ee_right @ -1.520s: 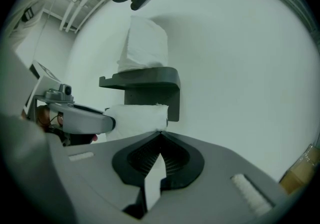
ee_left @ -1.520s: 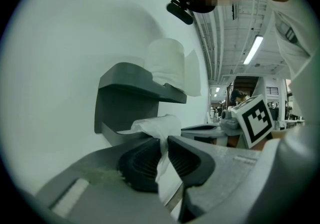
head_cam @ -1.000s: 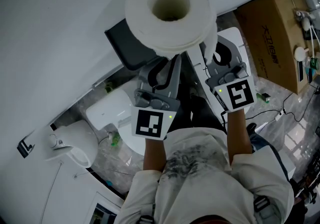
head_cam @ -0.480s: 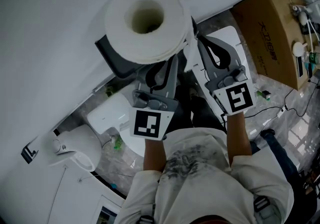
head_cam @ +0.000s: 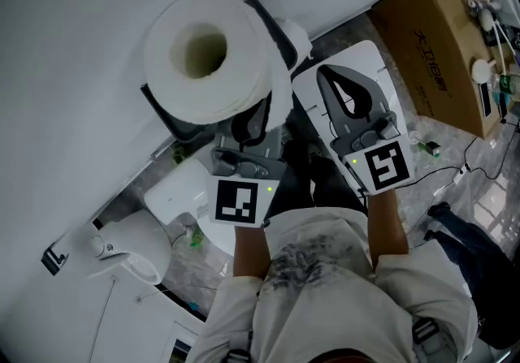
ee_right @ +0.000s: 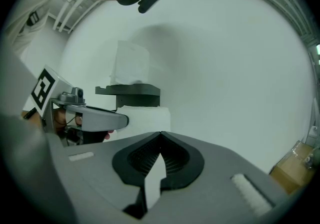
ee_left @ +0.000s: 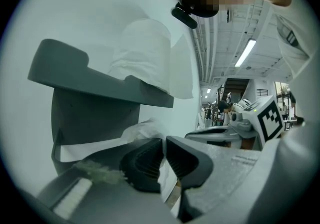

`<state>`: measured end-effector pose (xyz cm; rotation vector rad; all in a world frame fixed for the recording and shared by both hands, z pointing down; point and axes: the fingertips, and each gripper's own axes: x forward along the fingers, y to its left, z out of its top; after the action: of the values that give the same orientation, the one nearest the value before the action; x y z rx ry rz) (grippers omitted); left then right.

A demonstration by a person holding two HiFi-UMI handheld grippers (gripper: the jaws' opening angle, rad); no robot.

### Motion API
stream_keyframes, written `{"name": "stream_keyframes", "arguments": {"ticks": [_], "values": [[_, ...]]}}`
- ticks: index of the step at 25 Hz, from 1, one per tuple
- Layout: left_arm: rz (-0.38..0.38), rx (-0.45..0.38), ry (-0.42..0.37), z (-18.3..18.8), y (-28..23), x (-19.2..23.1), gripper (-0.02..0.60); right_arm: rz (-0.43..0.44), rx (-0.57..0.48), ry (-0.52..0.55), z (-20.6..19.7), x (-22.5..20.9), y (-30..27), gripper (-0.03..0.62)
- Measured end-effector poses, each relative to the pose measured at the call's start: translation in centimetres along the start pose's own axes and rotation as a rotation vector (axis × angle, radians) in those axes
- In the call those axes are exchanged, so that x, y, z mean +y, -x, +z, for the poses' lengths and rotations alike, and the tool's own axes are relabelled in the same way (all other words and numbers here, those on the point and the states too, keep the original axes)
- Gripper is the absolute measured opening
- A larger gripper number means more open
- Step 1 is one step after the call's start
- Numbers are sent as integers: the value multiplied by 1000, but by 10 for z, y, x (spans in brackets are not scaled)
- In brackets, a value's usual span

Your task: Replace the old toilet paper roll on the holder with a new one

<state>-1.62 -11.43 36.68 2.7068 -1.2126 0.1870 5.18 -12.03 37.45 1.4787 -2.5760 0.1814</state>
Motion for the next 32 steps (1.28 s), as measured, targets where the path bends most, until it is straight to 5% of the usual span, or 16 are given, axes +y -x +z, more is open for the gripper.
{"name": "stream_keyframes", "arguments": {"ticks": [32], "values": [[-19,18,-4,10,-37,-16,20,-61,-30,-17,11,-28,22,2]]}}
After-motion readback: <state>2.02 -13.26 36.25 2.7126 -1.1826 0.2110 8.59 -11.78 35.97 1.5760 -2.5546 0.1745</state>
